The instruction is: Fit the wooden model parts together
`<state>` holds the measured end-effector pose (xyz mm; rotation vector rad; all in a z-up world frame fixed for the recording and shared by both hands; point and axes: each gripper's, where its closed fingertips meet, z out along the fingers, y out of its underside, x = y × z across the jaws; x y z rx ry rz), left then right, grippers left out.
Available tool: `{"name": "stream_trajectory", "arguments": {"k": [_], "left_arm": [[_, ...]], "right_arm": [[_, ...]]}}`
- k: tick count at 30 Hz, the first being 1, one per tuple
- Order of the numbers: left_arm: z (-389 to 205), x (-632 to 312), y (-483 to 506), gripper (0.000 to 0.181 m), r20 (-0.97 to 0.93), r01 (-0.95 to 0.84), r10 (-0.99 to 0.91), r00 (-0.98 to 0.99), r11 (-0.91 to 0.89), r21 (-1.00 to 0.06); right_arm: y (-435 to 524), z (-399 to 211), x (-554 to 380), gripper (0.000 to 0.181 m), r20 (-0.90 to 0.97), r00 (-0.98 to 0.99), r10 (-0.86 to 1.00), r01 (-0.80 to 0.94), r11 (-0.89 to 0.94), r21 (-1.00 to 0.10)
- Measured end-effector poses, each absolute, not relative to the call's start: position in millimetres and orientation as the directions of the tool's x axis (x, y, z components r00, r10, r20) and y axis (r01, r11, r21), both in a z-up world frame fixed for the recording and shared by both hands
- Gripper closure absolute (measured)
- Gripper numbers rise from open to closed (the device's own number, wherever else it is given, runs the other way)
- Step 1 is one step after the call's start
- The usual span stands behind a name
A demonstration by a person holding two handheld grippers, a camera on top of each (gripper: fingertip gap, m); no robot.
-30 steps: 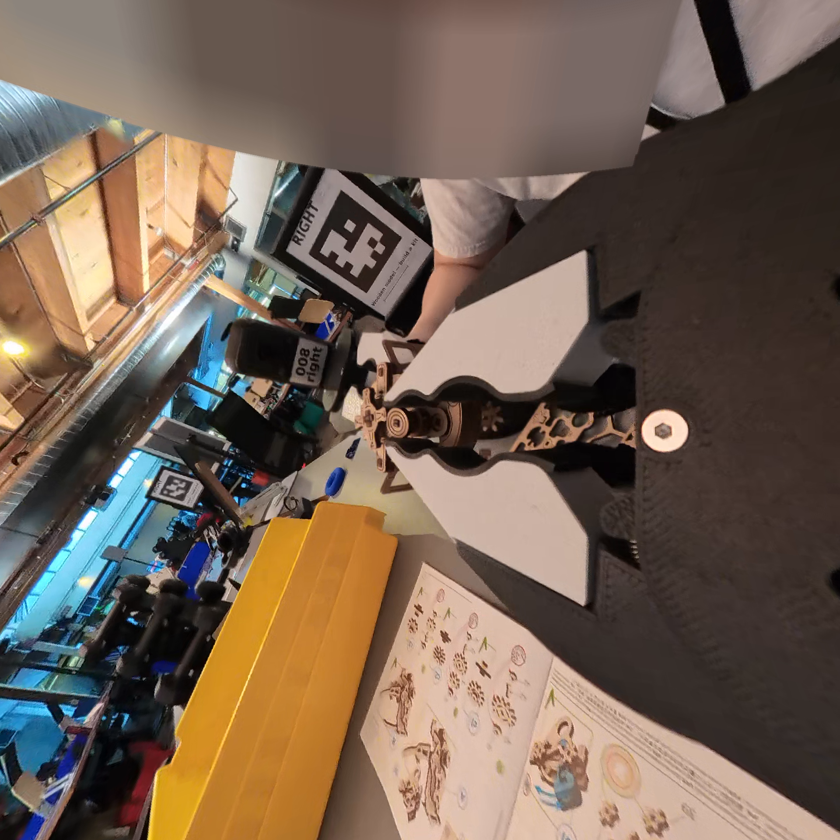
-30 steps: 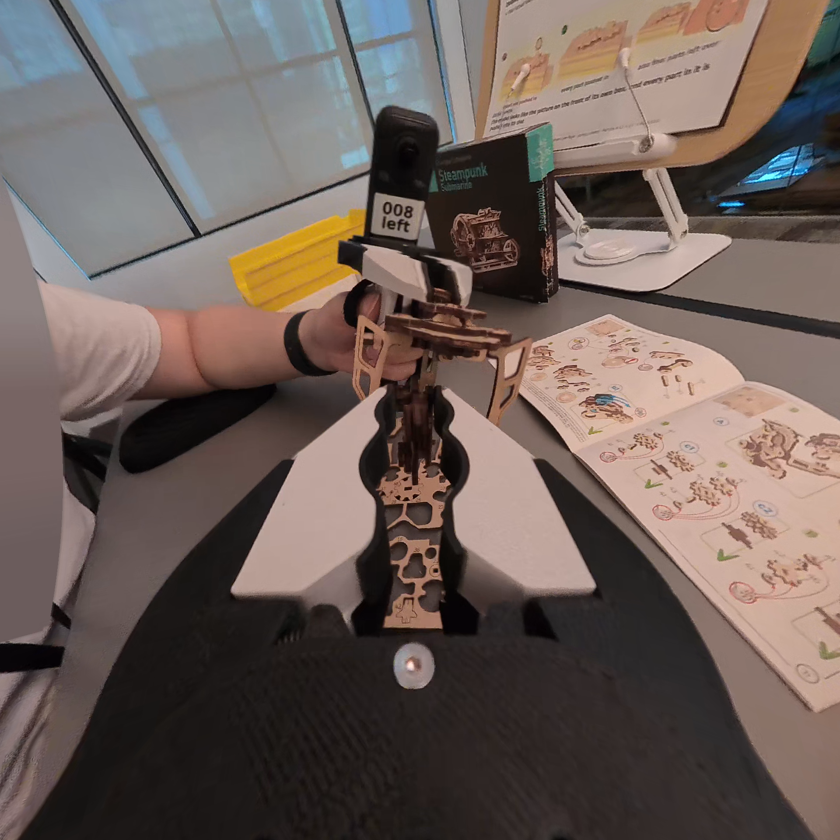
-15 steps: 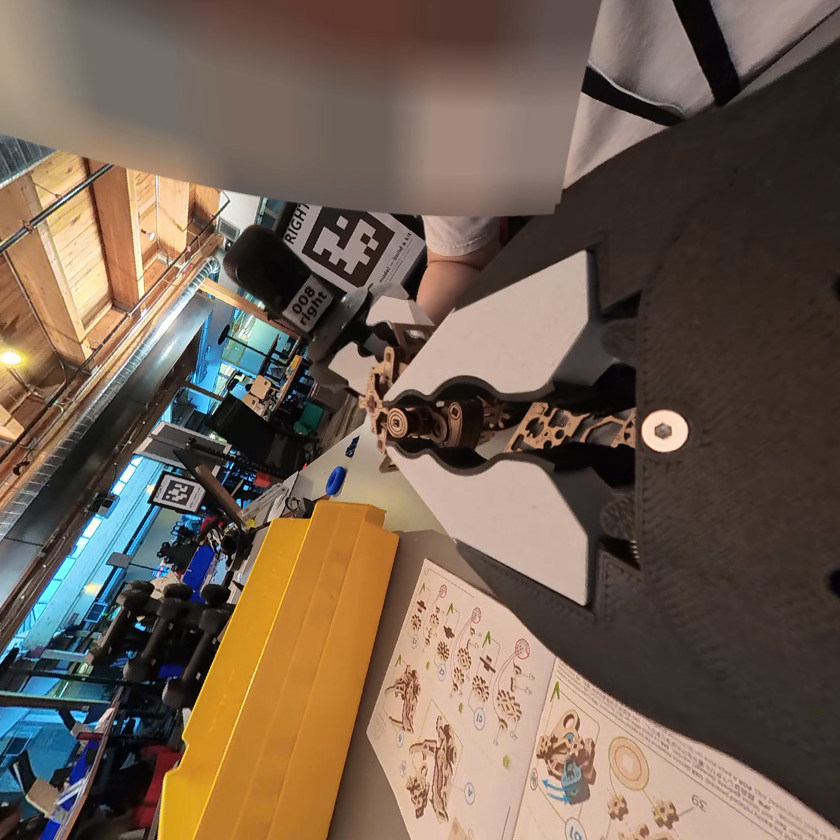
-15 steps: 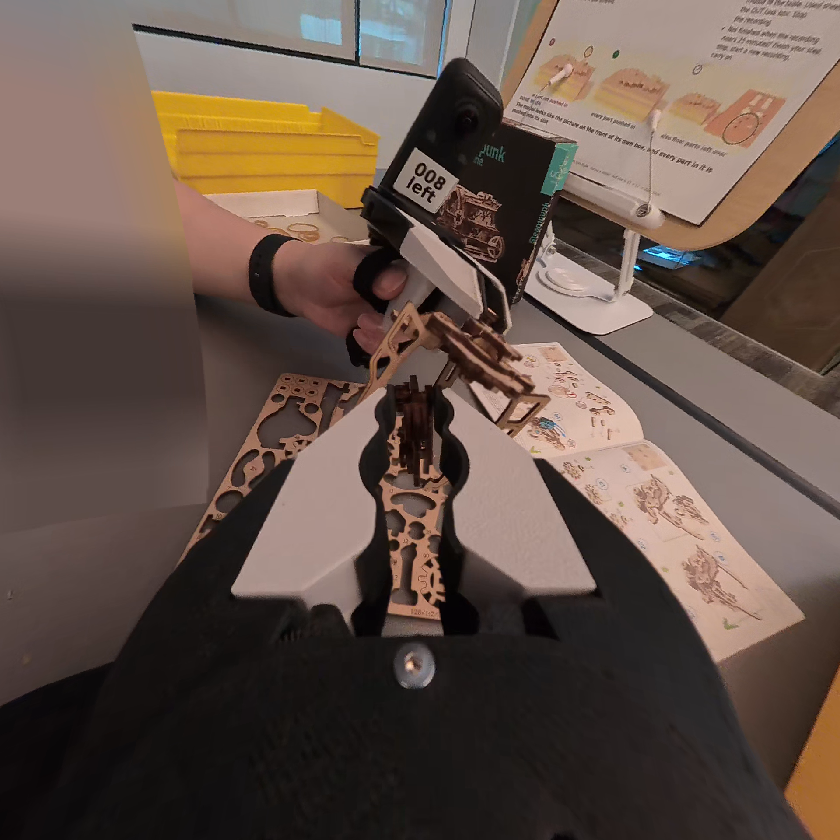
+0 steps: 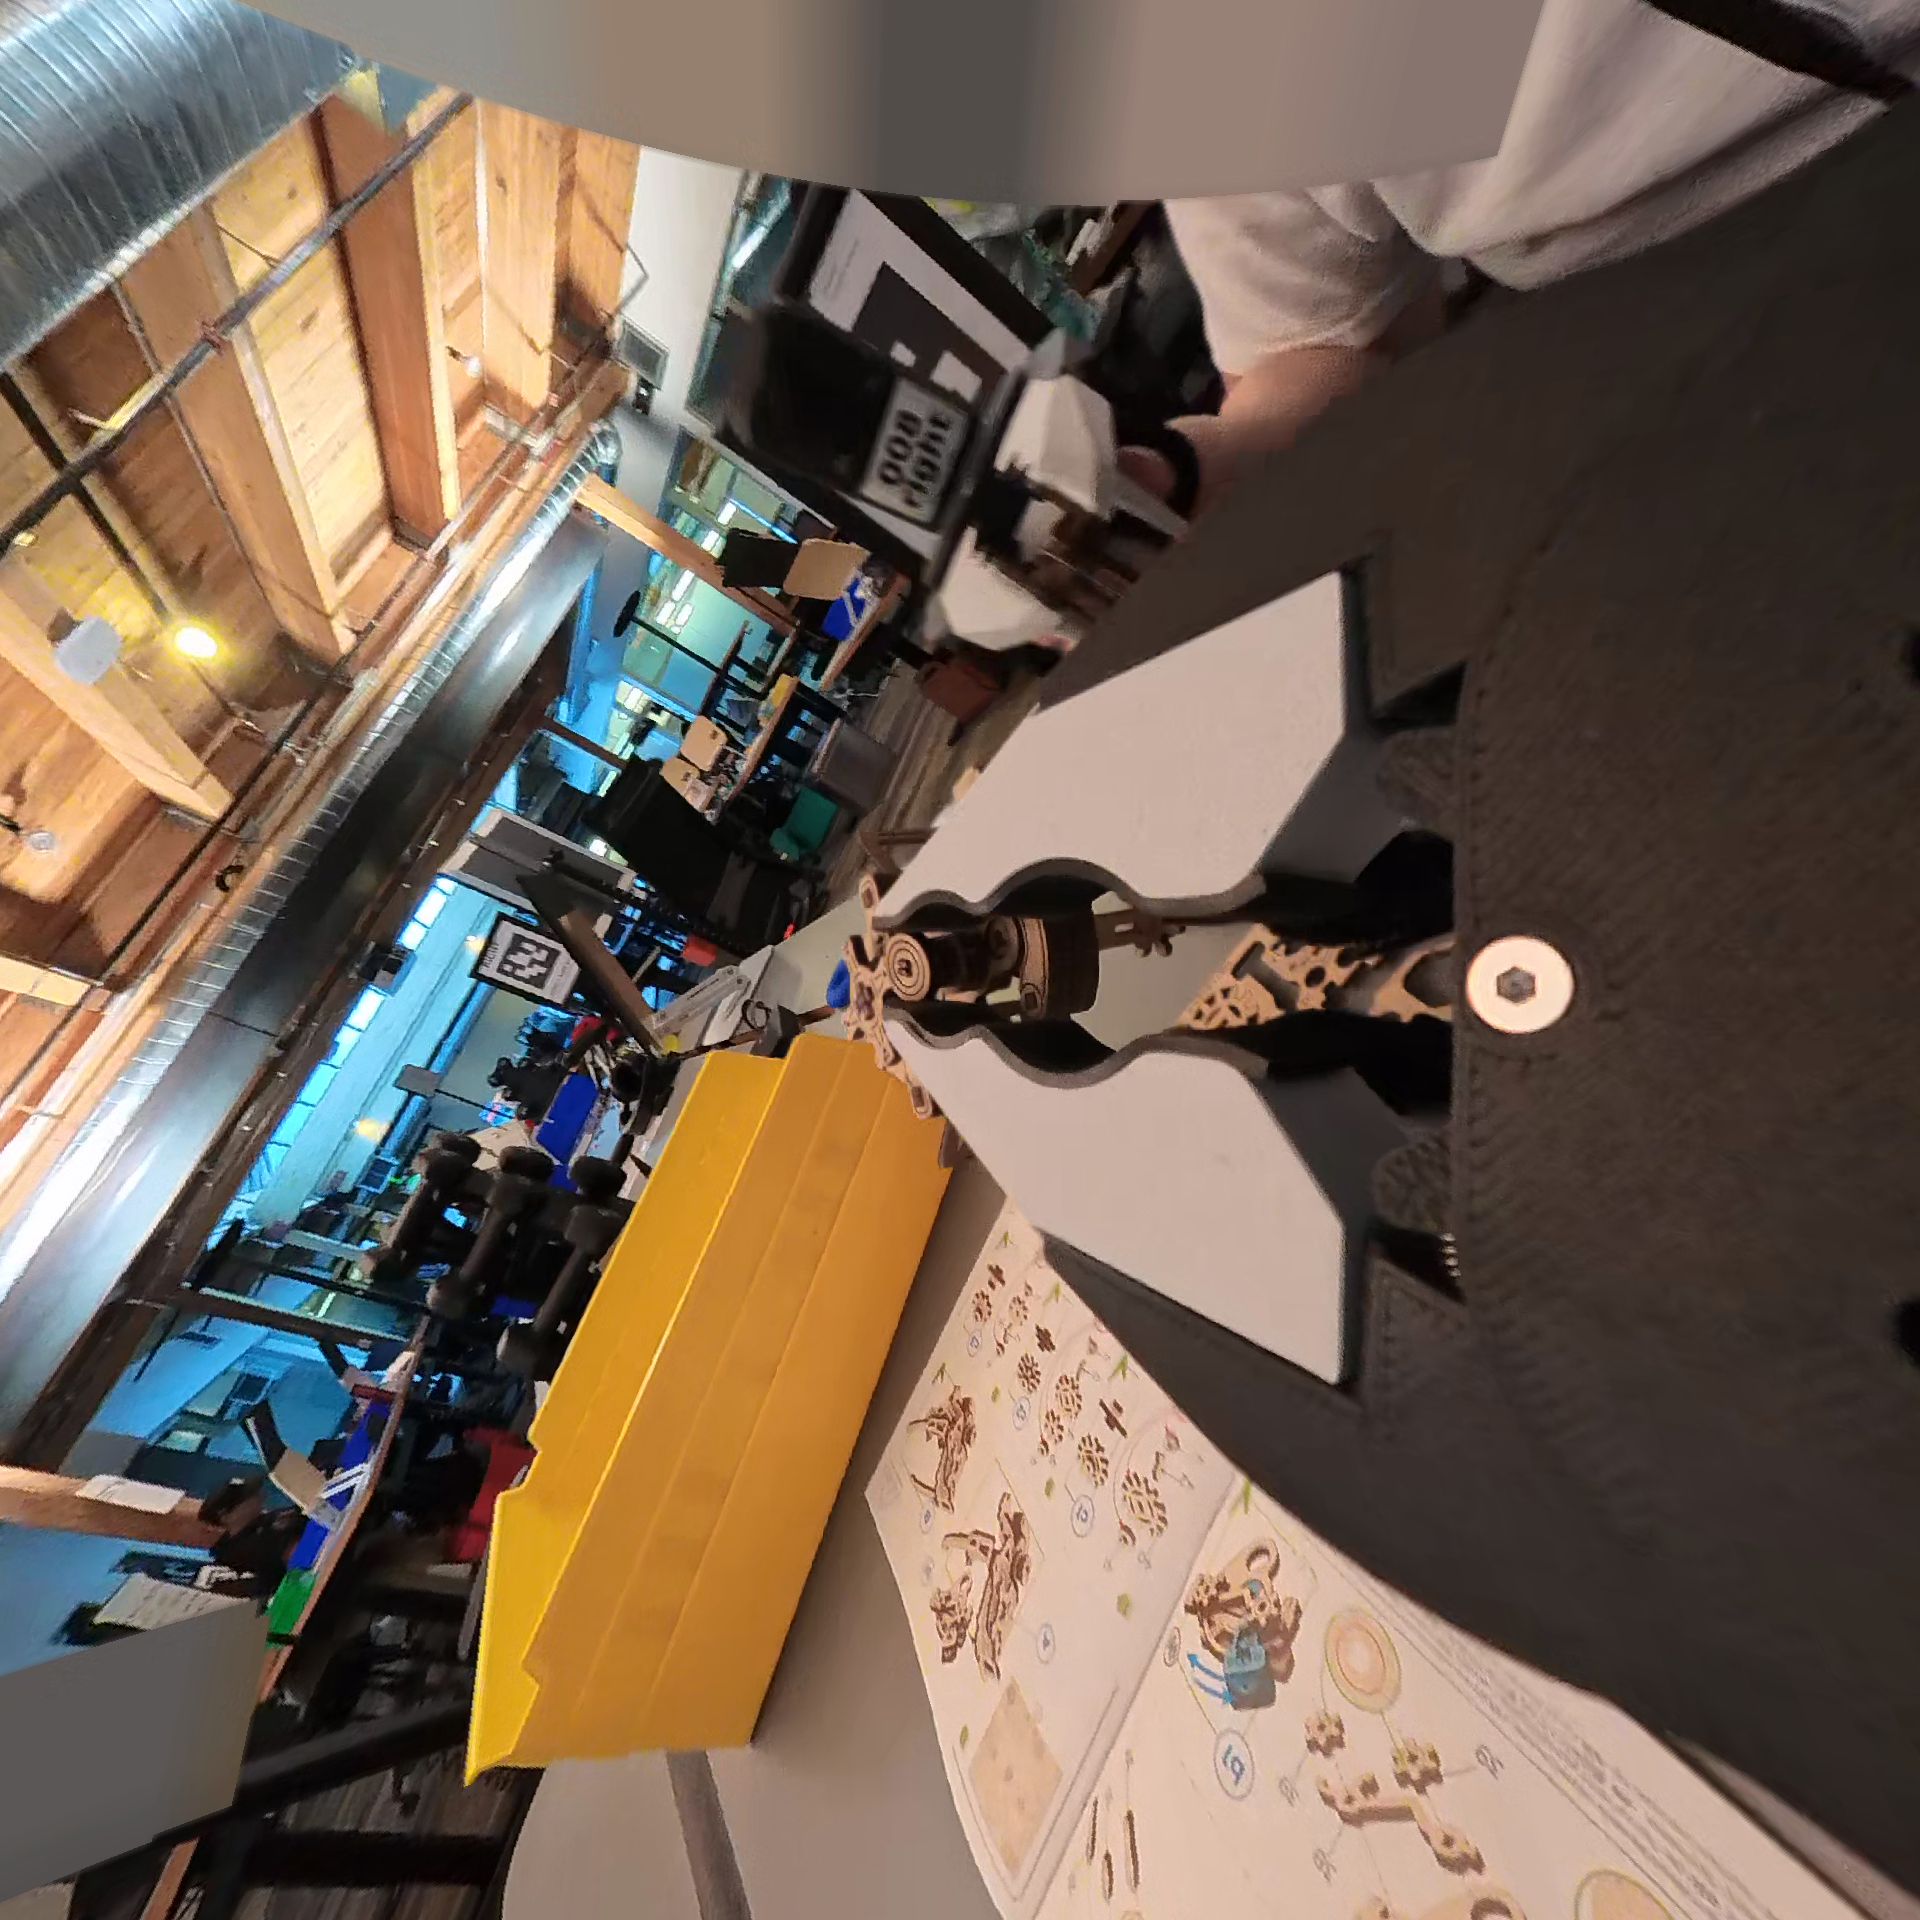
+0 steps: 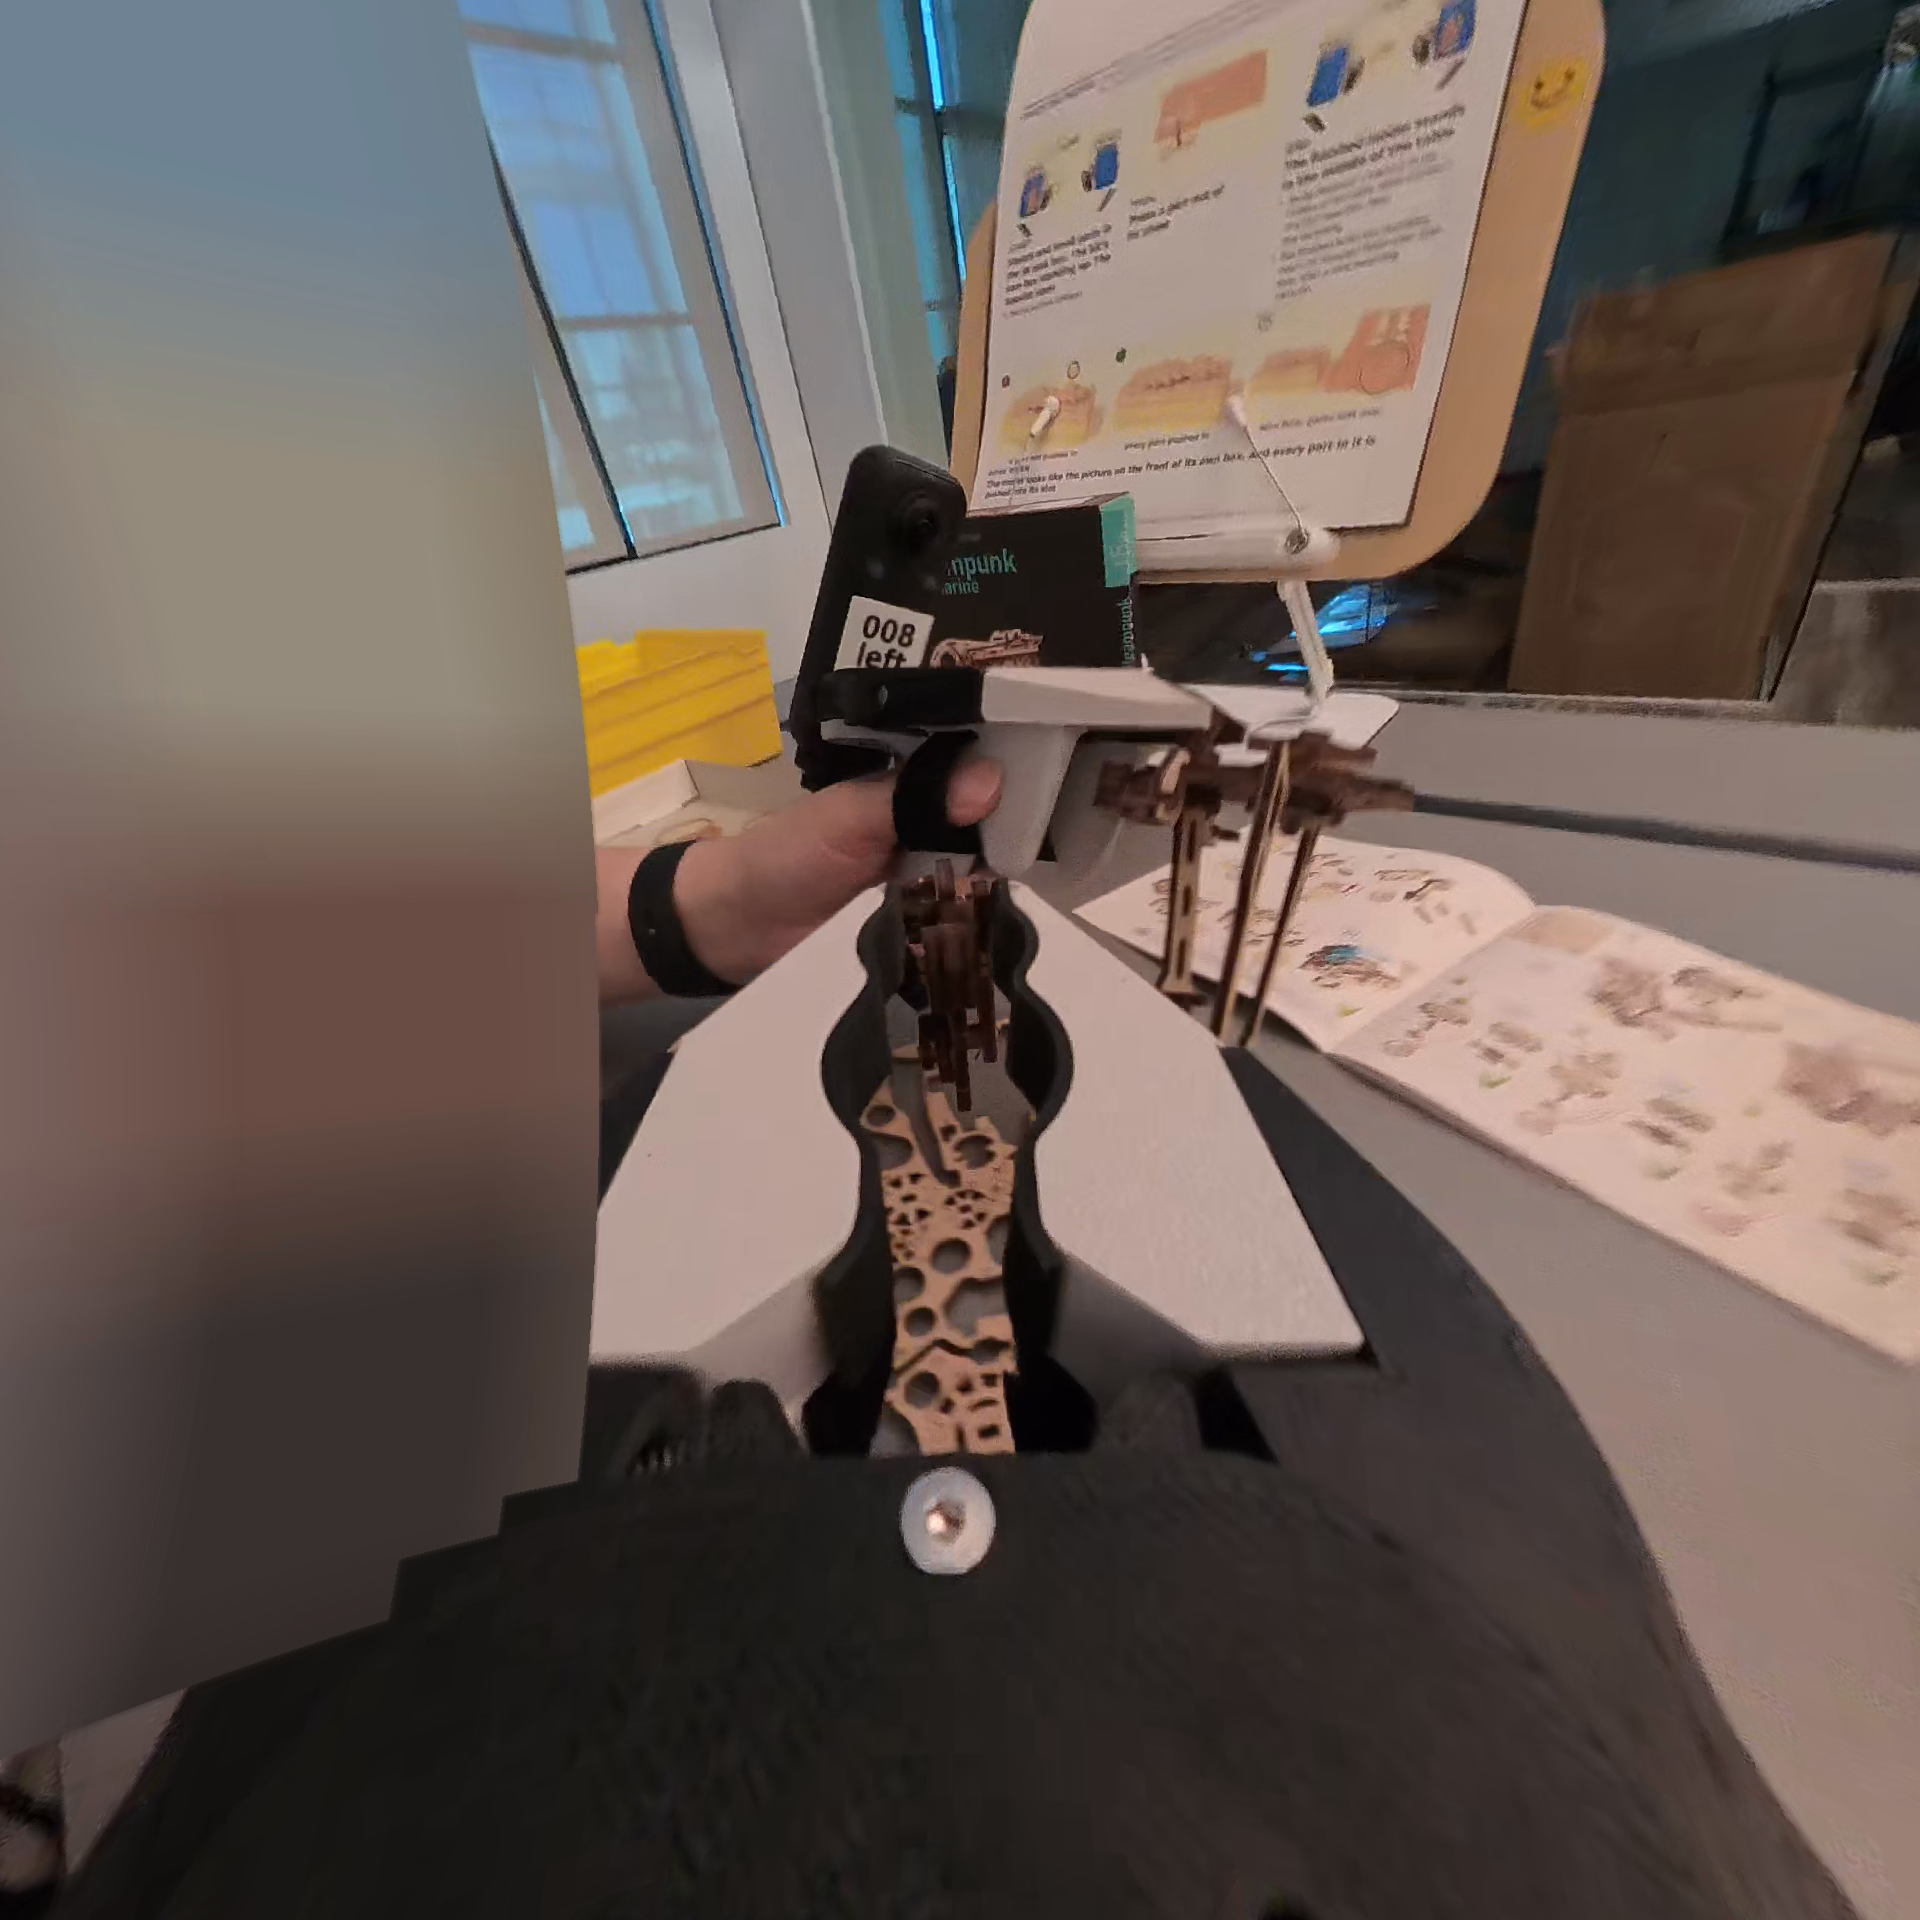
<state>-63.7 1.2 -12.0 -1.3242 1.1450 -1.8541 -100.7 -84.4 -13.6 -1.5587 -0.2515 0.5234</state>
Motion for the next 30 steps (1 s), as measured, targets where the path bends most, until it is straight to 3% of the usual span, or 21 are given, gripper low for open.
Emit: {"name": "stream_trajectory", "arguments": {"k": [1,7,19,30], "left_arm": [[-11,-64,1,0.171,0.456,-0.018,-0.821,-0.343,-0.48,-0.877],[-31,-65,7,0.171,0.54,-0.14,-0.776,-0.327,-0.525,-0.839],[-64,-76,14,0.171,0.488,-0.375,-0.828,-0.278,-0.374,-0.848],[-82,-129,-4,0.17,0.495,-0.505,-0.801,-0.335,-0.291,-0.812]], "right_arm": [[-81,-17,-105,0.166,-0.203,0.866,0.458,-0.189,-0.075,-0.979],[-70,-32,-97,0.167,-0.306,0.846,0.437,-0.253,-0.178,-0.951],[-74,-65,-75,0.166,-0.537,0.699,0.471,-0.356,-0.422,-0.834],[-76,-65,-85,0.167,-0.513,0.665,0.543,-0.289,-0.446,-0.847]]}}
